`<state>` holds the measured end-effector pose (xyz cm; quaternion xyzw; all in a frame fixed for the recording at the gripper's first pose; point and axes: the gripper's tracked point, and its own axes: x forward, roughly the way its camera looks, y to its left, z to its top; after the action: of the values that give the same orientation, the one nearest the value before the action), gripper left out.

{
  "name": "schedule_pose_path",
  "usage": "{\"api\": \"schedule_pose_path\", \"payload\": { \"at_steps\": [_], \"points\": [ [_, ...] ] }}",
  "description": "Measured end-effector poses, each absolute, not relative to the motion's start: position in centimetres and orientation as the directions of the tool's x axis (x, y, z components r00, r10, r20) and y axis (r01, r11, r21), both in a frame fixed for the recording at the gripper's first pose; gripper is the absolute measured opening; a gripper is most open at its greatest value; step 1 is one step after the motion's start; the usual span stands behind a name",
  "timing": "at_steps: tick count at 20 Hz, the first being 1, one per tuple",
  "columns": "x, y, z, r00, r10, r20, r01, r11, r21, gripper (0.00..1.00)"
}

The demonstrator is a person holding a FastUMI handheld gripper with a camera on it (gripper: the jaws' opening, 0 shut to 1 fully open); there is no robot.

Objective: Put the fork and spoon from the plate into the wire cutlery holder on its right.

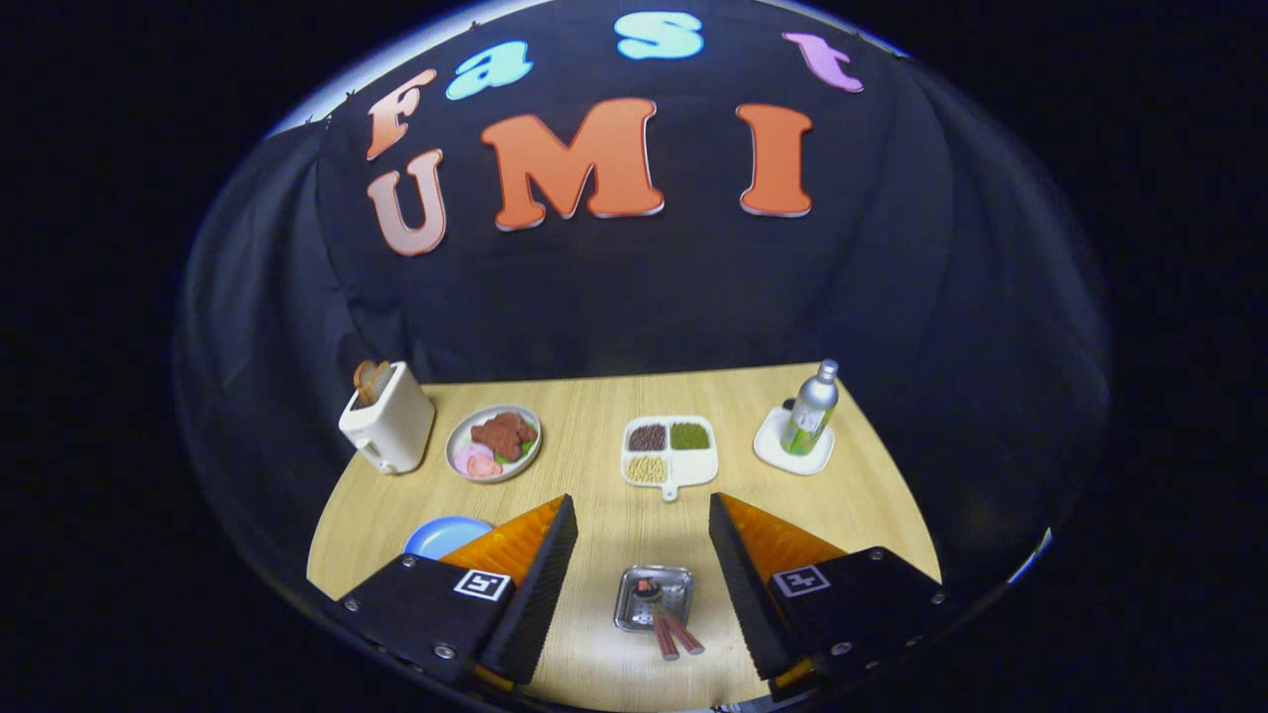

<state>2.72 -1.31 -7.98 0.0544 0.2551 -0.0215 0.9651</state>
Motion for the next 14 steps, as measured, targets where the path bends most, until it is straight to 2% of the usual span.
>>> {"api": "schedule_pose_path", "payload": {
  "at_steps": [4, 7, 14],
  "points": [
    [2.8, -1.0, -3.2, 0.952, 0.008, -0.305, 0.029, 0.993, 0.118, 0.82],
    [2.7, -1.0, -0.5, 0.985, -0.001, -0.174, 0.016, 0.996, 0.082, 0.87],
    [2.5, -0.4, 3.5, 1.000, 0.015, -0.022, -0.014, 0.998, 0.063, 0.91]
  ]
}}
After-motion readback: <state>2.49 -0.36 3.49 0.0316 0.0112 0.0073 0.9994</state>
